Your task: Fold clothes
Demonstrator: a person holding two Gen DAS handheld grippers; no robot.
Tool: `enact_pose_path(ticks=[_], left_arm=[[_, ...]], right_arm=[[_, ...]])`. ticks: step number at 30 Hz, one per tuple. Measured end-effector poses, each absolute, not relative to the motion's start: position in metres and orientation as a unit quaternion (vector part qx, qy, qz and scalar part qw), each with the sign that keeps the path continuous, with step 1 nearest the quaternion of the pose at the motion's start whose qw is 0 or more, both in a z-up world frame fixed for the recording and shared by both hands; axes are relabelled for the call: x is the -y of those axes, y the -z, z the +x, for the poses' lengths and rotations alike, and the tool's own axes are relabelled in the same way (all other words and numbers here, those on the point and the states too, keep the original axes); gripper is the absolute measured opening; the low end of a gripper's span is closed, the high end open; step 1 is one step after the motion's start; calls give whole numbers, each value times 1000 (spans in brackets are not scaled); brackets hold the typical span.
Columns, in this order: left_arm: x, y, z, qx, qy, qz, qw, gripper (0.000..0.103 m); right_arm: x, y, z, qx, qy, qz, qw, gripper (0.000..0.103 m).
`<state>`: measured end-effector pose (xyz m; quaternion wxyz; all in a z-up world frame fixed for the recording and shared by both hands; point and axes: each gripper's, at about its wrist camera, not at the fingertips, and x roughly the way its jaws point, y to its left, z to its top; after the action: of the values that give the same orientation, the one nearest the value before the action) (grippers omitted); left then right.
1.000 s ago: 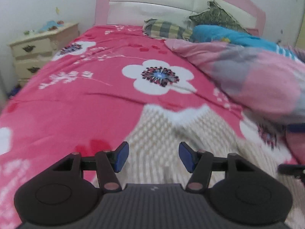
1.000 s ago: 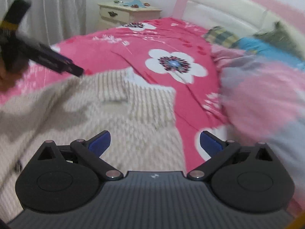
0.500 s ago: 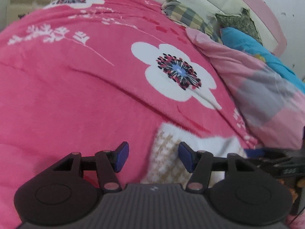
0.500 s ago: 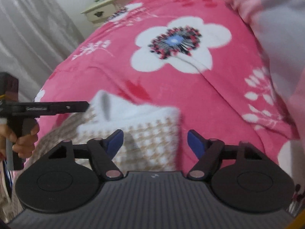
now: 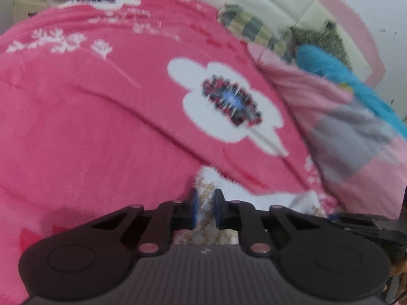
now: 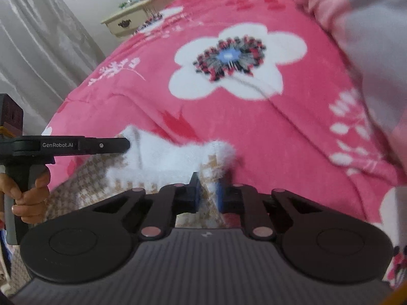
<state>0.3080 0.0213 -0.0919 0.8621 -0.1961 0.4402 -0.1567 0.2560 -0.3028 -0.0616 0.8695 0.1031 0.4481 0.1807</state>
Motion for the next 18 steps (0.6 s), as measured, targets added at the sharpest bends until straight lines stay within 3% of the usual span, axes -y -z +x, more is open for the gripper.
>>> enact_pose_path(ticks=[9,14,18], left_arm=[[-28,8,226,-313,252,-109,909,12],[-18,-19,147,-242,294,53,923,12],[5,-6,80,-203,316,235,897,12]], right_arm=[[283,-12,173,-333,-223,16,916,9],[251,-32,91,-249,-241,-159,924,9],[226,-6,30,-177,-258,-363,878,10]])
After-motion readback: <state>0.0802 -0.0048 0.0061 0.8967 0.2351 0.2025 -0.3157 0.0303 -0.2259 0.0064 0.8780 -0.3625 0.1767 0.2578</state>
